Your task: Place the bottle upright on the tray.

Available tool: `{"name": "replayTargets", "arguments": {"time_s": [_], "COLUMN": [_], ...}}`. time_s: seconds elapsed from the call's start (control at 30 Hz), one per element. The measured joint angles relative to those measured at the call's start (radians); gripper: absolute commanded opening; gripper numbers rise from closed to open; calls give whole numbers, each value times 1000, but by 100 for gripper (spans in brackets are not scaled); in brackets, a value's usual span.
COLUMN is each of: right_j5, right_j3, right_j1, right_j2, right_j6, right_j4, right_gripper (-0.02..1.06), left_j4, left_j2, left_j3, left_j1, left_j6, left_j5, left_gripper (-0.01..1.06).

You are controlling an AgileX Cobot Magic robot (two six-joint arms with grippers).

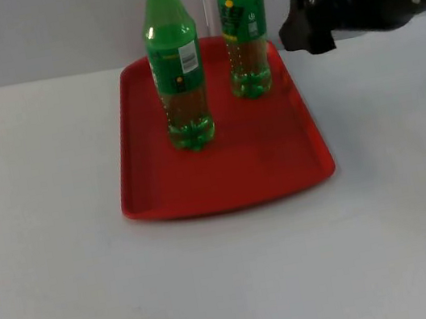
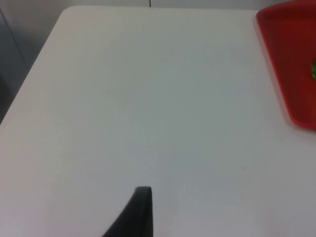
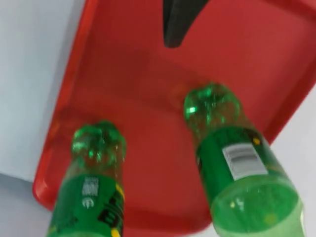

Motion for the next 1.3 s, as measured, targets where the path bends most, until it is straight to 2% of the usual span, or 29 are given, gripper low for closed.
{"name": "replayTargets", "arguments": {"time_s": [0.07,0.1,0.27,0.43,0.5,0.6,0.8,0.9,1.1,1.3], "right_j5": [74,74,220,304,379,436,501,532,545,548], "right_j3": [0,0,1,1,1,1,1,1,6,51], "right_j1": [0,0,0,0,0,1,32,84,180,193], "right_j2": [-37,-37,-117,-159,-192,-221,-275,-319,-383,-456], "right_j6": [0,0,2,4,4,4,4,4,0,0], "right_j4": [2,2,31,49,53,55,55,55,55,55], "right_gripper": [92,92,92,92,92,92,92,92,92,92], "left_j4": [0,0,0,0,0,0,0,0,0,0], "left_j2": [0,0,0,0,0,0,0,0,0,0], "left_j3": [0,0,0,0,0,0,0,0,0,0], "left_j1": [0,0,0,0,0,0,0,0,0,0], "left_j6": [0,0,0,0,0,0,0,0,0,0], "left_j5": [0,0,0,0,0,0,0,0,1,1], "left_gripper": [105,105,105,105,105,105,105,105,105,105]}}
